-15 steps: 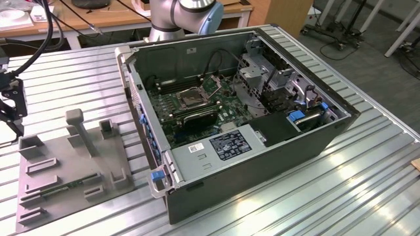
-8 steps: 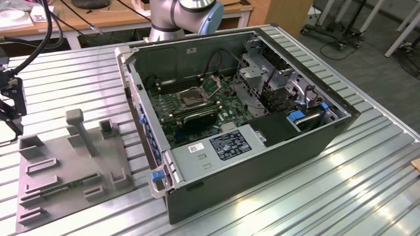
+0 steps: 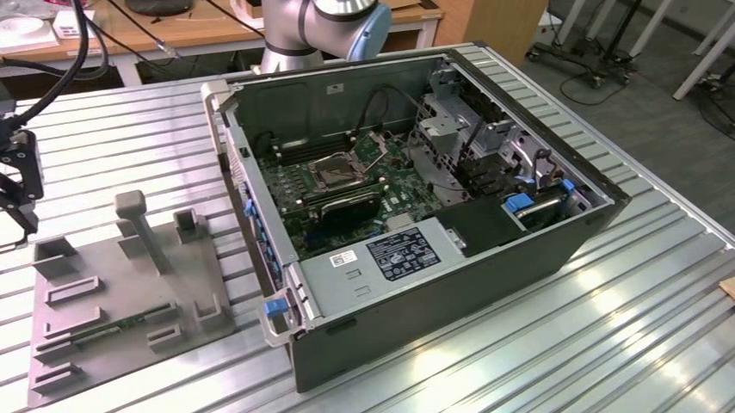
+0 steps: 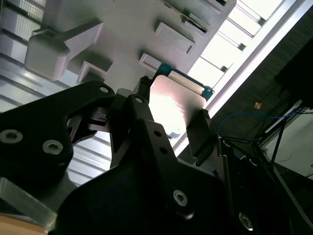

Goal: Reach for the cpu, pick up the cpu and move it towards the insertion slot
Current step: 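Pick up the cpu and move it towards the insertion slot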

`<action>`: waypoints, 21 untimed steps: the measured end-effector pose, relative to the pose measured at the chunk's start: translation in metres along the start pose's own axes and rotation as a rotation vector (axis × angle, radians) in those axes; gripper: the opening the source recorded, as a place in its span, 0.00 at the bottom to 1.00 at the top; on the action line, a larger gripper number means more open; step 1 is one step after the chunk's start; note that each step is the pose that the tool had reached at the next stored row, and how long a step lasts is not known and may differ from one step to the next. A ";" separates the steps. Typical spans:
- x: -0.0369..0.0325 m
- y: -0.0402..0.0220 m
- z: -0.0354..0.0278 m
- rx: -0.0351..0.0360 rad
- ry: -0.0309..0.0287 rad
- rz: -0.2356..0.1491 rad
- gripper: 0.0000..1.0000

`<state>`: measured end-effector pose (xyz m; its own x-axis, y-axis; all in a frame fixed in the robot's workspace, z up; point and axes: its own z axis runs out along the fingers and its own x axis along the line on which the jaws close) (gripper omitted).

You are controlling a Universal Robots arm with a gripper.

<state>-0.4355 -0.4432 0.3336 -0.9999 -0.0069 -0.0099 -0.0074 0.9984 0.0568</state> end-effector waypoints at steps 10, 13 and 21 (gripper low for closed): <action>-0.0001 0.0007 -0.0127 -0.0001 -0.0001 0.000 0.54; -0.0001 0.0008 -0.0131 -0.0003 -0.0004 0.000 0.54; -0.0002 0.0009 -0.0161 0.0001 0.0001 0.000 0.54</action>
<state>-0.4355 -0.4432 0.3498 -0.9999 -0.0069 -0.0097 -0.0074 0.9984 0.0567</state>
